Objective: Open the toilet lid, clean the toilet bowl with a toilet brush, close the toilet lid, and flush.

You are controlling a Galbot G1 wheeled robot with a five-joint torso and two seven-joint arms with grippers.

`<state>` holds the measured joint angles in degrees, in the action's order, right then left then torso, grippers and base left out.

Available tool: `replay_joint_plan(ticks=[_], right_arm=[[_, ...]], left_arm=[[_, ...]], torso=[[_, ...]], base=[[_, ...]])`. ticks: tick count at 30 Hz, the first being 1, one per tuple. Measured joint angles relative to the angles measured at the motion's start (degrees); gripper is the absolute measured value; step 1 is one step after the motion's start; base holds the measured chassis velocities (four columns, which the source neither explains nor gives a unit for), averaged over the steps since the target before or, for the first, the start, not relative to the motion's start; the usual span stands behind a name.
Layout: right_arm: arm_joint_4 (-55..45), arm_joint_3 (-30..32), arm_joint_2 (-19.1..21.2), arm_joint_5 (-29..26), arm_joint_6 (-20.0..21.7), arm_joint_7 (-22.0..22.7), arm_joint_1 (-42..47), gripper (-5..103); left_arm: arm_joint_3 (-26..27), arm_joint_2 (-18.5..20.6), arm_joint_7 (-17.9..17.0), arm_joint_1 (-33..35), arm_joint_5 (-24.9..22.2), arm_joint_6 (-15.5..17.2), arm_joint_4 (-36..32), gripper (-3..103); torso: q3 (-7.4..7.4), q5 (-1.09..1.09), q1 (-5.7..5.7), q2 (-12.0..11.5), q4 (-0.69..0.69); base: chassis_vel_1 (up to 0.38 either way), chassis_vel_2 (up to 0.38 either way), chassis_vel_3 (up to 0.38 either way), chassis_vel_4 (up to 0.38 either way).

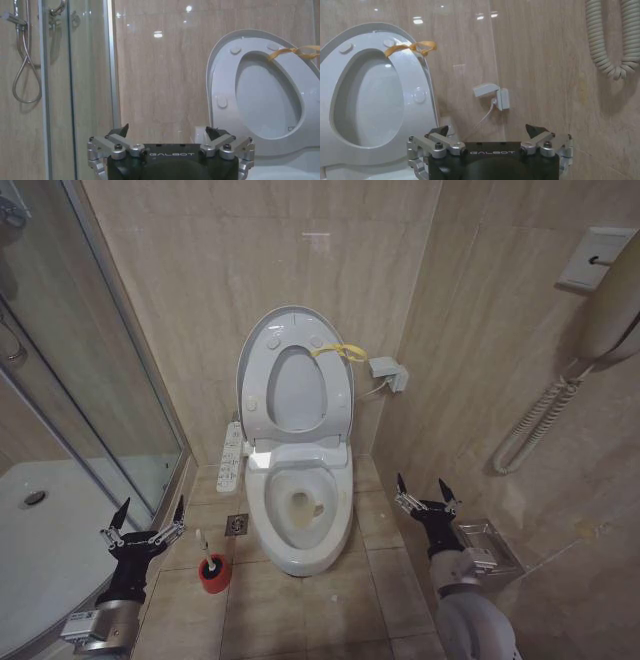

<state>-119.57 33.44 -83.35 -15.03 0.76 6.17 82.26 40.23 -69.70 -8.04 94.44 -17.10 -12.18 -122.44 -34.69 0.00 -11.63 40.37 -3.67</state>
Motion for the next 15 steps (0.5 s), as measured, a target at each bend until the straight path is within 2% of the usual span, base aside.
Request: replay_joint_plan(ticks=[15], right_arm=[[0.00, 0.00, 0.00, 0.00, 0.00, 0.00, 0.00, 100]], left_arm=[[0.00, 0.00, 0.00, 0.00, 0.00, 0.00, 0.00, 100]], torso=[[0.00, 0.00, 0.00, 0.00, 0.00]], base=[[0.000, 0.000, 0.000, 0.000]])
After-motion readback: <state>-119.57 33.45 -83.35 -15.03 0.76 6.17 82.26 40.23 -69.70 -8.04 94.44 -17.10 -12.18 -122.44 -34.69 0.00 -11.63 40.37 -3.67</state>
